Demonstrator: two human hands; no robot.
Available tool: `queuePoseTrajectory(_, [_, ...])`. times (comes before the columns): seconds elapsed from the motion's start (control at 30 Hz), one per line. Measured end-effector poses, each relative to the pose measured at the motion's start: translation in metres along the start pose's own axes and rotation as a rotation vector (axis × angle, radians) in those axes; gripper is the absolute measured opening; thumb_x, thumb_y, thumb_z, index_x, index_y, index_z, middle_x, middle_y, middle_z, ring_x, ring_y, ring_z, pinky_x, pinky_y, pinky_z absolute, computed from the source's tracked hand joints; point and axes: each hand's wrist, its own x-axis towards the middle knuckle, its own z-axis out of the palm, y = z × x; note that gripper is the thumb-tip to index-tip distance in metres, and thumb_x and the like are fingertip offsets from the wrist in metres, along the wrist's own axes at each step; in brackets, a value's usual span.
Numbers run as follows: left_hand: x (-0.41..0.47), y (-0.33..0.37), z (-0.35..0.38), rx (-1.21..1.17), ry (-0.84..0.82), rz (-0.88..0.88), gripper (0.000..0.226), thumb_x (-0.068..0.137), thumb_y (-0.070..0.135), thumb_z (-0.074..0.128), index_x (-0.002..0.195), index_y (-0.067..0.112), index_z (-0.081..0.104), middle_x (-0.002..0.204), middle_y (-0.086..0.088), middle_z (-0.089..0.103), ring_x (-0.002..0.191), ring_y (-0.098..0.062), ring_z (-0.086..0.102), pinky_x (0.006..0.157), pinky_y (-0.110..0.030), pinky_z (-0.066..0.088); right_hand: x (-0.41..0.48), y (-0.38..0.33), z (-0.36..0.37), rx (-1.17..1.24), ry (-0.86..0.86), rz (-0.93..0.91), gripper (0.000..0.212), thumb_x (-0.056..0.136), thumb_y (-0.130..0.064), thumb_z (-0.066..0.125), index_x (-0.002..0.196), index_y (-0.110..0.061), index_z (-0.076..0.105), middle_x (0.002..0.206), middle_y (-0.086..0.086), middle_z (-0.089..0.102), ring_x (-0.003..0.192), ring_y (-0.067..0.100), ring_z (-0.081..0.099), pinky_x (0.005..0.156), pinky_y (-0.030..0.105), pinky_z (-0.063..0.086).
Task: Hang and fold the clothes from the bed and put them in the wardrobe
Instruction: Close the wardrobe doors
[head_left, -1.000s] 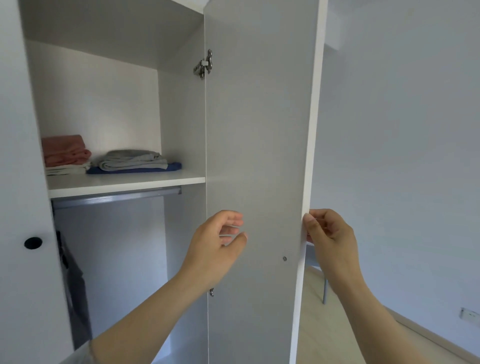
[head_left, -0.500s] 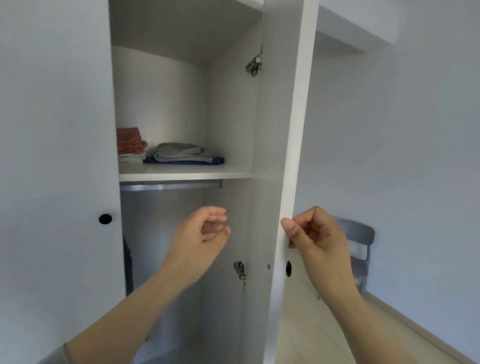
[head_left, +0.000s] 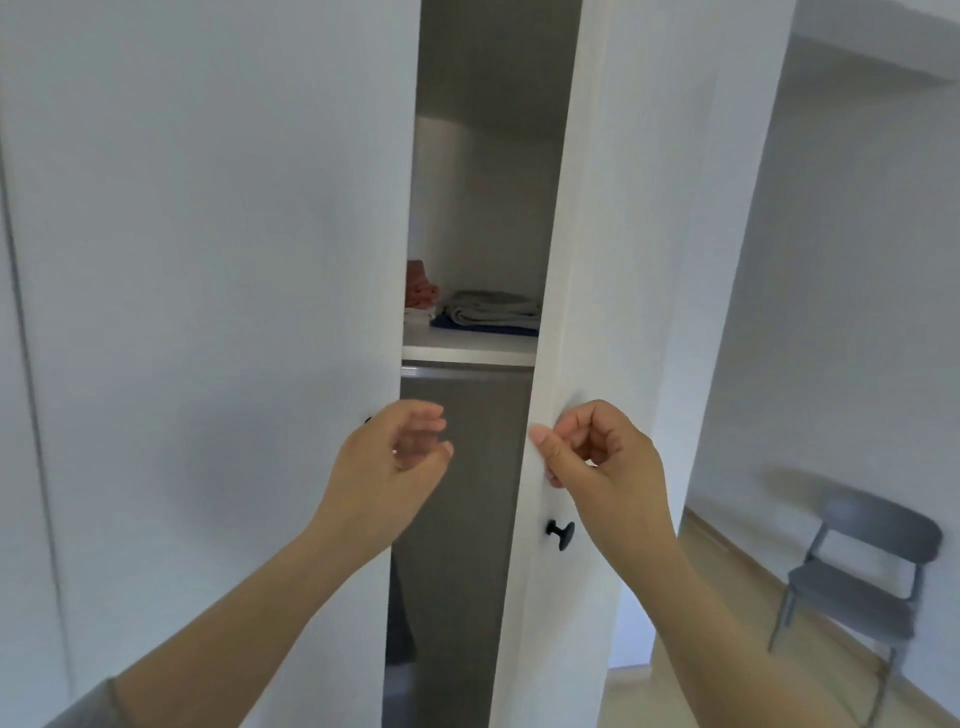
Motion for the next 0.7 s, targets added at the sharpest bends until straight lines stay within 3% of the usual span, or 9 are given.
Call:
queuePoseTrajectory(0.1, [0.002,-0.010,-0.018,0.030,0.043,-0.042,0.023,0.088,0.018,0.066,0.106,0.032,0.062,0.102,0.017,0.067,0.091,0.002,0.064,0.072,-0.005,0.047,0.015,0.006,0.031,-0.016,0.005,-0.028,0.021,0.083,-0.035,0.074,0.075,-0.024,0.058,0.065,-0.006,0.062,0.061,0.008,0.058,0.060,0.015,0.047])
queuePoseTrajectory(0.17, [0.004,-0.017,-0.028,0.055,0.066,-0.060,0.022,0.089,0.019,0.066,0.107,0.031,0.062,0.103,0.016,0.067,0.092,-0.002,0.065,0.074,-0.008,0.048,0.025,0.011,0.052,-0.018,0.011,-0.039,0.021,0.082,-0.034,0.074,0.075,-0.024,0.057,0.065,-0.008,0.061,0.059,0.005,0.056,0.058,0.012,0.045])
queuePoseTrajectory(0.33, [0.010,-0.032,-0.045,0.110,0.103,-0.094,0.023,0.089,0.020,0.065,0.101,0.038,0.060,0.102,0.017,0.067,0.094,-0.003,0.065,0.076,-0.011,0.049,0.051,0.026,0.096,-0.044,0.006,-0.071,0.024,0.083,-0.034,0.073,0.074,-0.024,0.053,0.066,-0.007,0.059,0.057,0.007,0.053,0.055,0.014,0.045])
queuePoseTrajectory(0.47, [0.016,-0.047,-0.053,0.129,0.128,-0.128,0.022,0.089,0.021,0.066,0.107,0.033,0.061,0.104,0.014,0.067,0.095,-0.006,0.065,0.081,-0.017,0.052,0.069,0.039,0.119,-0.036,-0.002,-0.060,0.025,0.082,-0.035,0.073,0.073,-0.025,0.052,0.065,-0.006,0.058,0.057,0.007,0.053,0.054,0.016,0.044])
queuePoseTrajectory(0.7, [0.028,-0.064,-0.061,0.146,0.170,-0.144,0.024,0.087,0.020,0.067,0.103,0.037,0.061,0.100,0.018,0.068,0.092,0.002,0.063,0.071,-0.010,0.049,0.091,0.054,0.152,-0.082,0.016,-0.025,0.026,0.084,-0.037,0.071,0.074,-0.028,0.049,0.062,-0.009,0.054,0.058,0.005,0.052,0.056,0.023,0.043])
